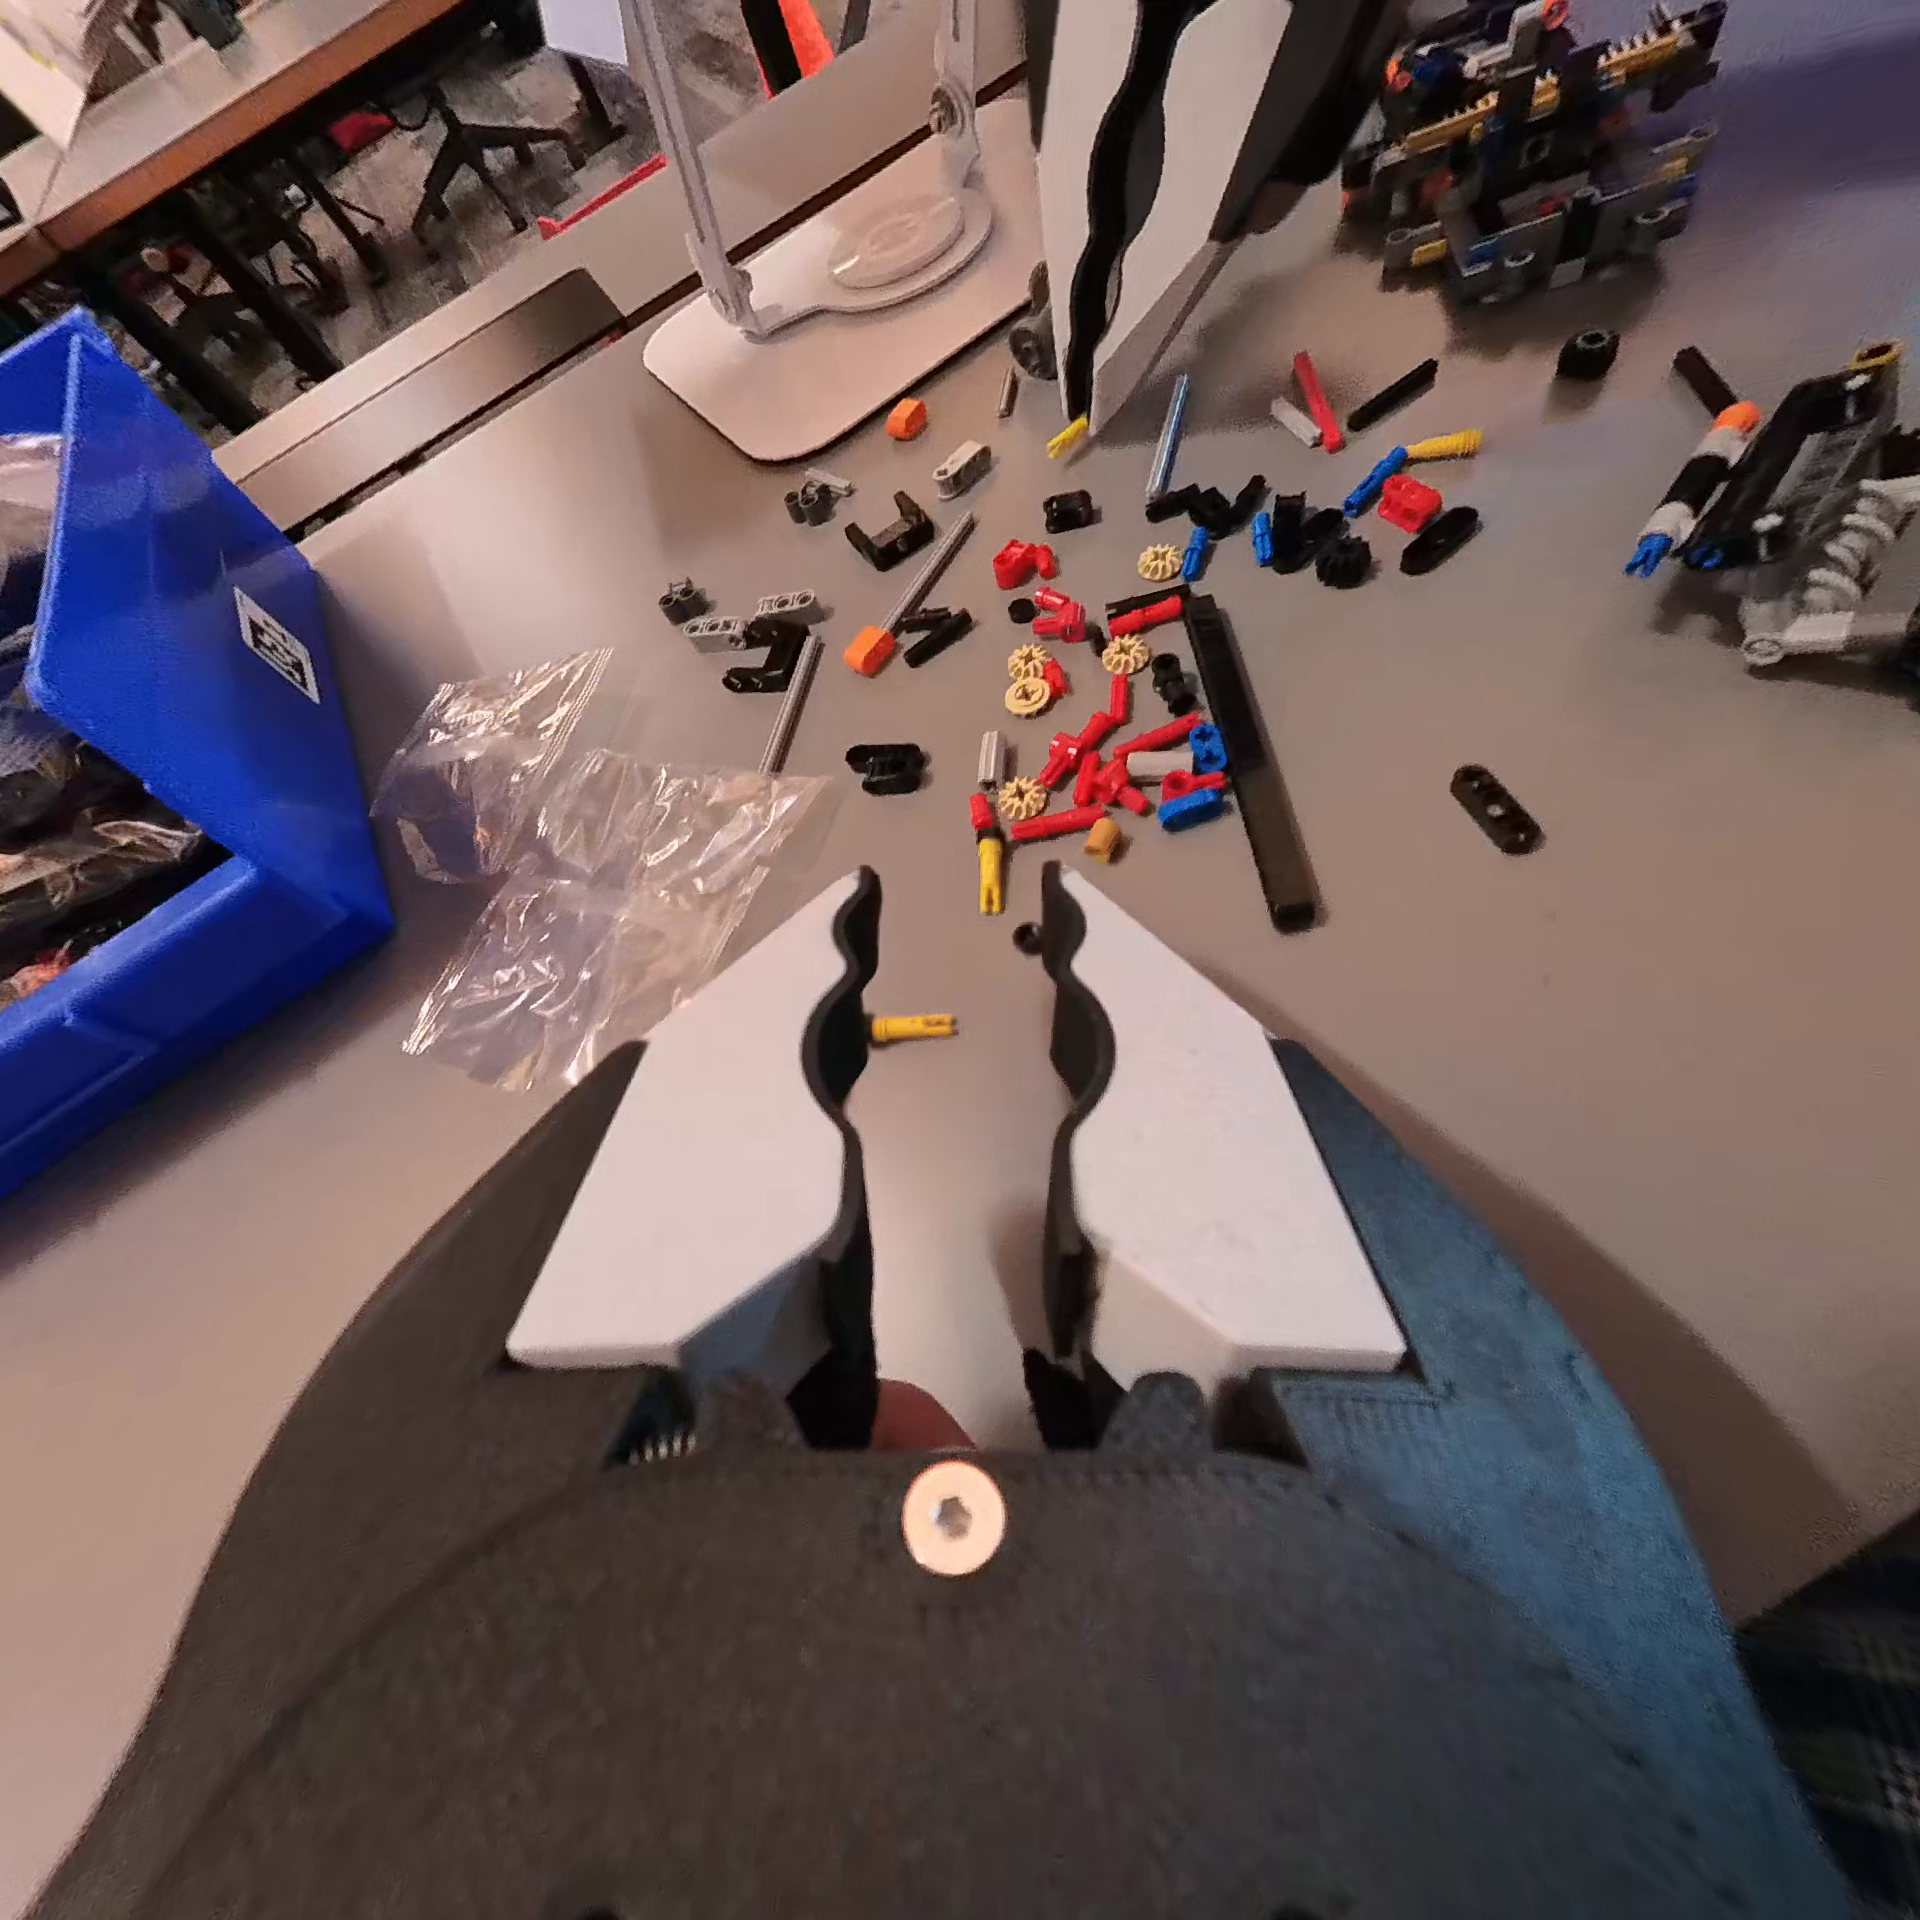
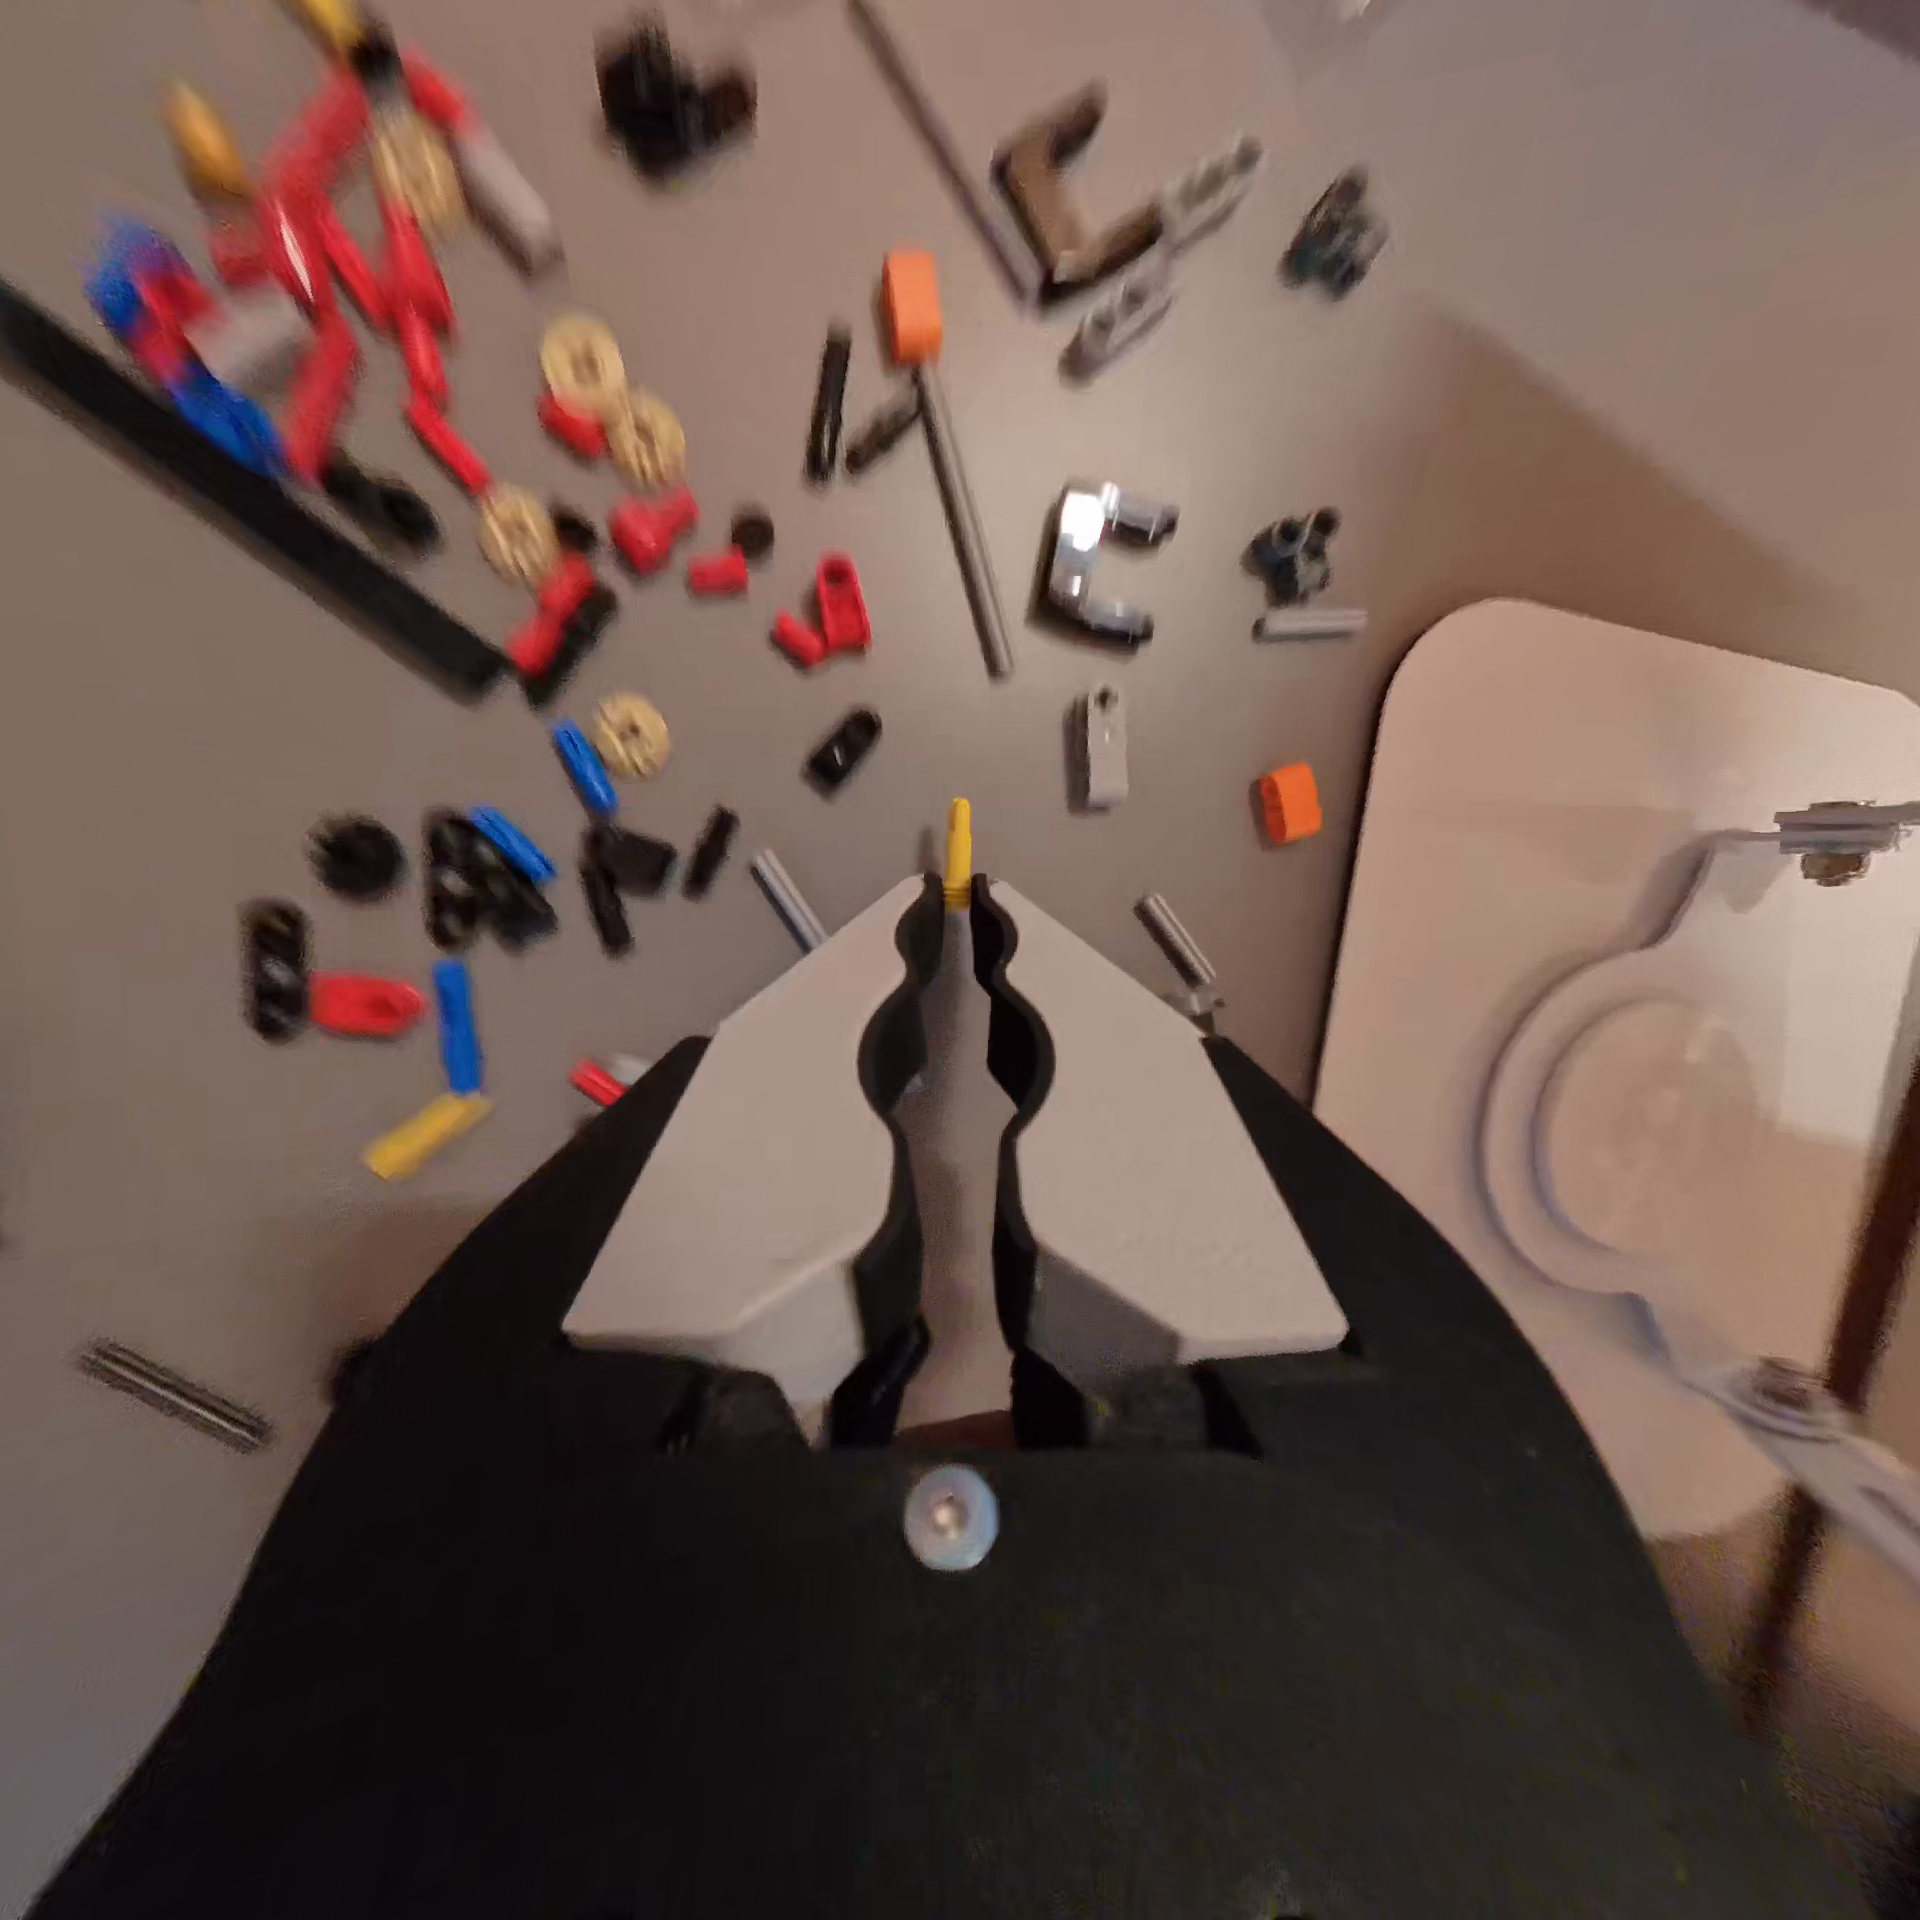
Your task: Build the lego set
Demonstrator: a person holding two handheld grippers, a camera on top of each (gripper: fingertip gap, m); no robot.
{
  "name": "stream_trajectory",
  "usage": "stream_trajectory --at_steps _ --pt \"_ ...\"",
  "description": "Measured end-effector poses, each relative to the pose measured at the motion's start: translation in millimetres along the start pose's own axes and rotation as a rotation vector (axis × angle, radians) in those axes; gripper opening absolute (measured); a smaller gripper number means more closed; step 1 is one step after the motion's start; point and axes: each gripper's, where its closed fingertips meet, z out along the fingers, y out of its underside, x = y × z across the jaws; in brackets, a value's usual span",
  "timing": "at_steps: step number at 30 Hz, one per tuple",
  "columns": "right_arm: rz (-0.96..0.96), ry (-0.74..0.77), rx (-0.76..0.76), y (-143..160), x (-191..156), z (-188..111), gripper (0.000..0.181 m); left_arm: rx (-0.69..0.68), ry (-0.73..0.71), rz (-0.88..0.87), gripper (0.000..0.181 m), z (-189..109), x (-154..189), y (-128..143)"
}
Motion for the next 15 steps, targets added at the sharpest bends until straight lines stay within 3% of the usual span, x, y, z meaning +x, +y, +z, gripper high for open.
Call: stream_trajectory --at_steps 1,7,11,15 --pt "0.073 -0.009 0.090 -13 -3 -5 0.003 0.012 0.002 -0.006 0.029 2 2 -4" --pt "0.430 -0.201 0.615 -91 -40 -58 0.003 0.146 -0.048 0.077 0.037 23 16 -49" --pt "0.580 -0.300 0.804 -111 -55 -79 0.003 0.235 -0.097 0.149 0.041 35 24 -82" --pt "0.639 -0.359 0.858 -113 -66 -83 0.003 0.289 -0.192 0.225 0.037 39 26 -101"
